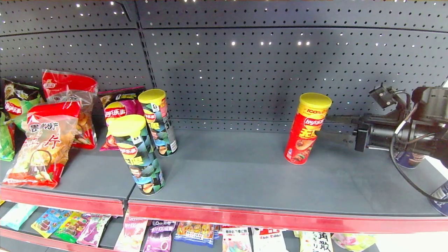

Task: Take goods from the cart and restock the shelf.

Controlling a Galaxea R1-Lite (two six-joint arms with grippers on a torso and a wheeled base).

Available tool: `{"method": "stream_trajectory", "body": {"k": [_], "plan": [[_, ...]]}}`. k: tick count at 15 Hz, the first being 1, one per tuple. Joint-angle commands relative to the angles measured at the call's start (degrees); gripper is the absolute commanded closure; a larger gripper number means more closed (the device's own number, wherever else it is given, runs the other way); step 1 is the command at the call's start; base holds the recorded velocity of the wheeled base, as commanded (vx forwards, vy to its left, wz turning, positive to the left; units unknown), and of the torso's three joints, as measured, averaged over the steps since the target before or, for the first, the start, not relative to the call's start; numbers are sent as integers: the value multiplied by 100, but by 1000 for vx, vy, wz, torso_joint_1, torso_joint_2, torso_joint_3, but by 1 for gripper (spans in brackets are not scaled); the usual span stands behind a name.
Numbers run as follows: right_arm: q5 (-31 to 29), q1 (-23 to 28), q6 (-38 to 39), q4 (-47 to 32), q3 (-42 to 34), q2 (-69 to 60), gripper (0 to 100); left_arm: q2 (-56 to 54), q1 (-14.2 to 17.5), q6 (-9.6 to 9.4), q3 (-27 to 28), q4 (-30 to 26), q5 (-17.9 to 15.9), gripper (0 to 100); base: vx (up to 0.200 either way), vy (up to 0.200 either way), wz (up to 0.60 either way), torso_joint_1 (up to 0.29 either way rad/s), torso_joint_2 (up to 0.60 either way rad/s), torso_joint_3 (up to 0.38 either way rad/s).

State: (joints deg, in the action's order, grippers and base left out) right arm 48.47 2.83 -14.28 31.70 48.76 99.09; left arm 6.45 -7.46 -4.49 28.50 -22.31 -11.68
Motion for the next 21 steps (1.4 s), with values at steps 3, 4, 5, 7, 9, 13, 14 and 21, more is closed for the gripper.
{"method": "stream_trajectory", "body": {"k": [3, 4, 5, 7, 9, 13, 14, 21], "plan": [[277, 51, 12, 258, 177, 445, 0, 14, -1, 0, -11, -2, -27, 100, 0, 0, 0, 0, 0, 0], [303, 51, 12, 258, 336, 568, 0, 23, -1, 0, -11, -2, -27, 100, 0, 0, 0, 0, 0, 0], [356, 51, 4, 258, 494, 665, 0, 23, 8, 0, -20, -10, -27, 100, 0, 0, 0, 0, 0, 0], [383, 51, 12, 258, 766, 867, 0, 58, -1, 0, -11, -2, -27, 100, 0, 0, 0, 0, 0, 0], [462, 7, 12, 258, 889, 964, 0, 102, -1, 0, -3, -2, -27, 100, 0, 0, 0, 0, 0, 0], [444, -283, 21, 258, 889, 999, 0, 102, 8, -8, -11, -2, -27, 100, 0, 0, 0, 0, 0, 0], [435, -292, 12, 267, 898, 1025, 0, 102, -1, 0, -11, -2, -27, 100, 0, 0, 0, 0, 0, 0], [409, -485, -40, 276, 819, 972, 100, 102, 8, 0, -11, -2, -27, 100, 0, 0, 0, 0, 0, 0]]}}
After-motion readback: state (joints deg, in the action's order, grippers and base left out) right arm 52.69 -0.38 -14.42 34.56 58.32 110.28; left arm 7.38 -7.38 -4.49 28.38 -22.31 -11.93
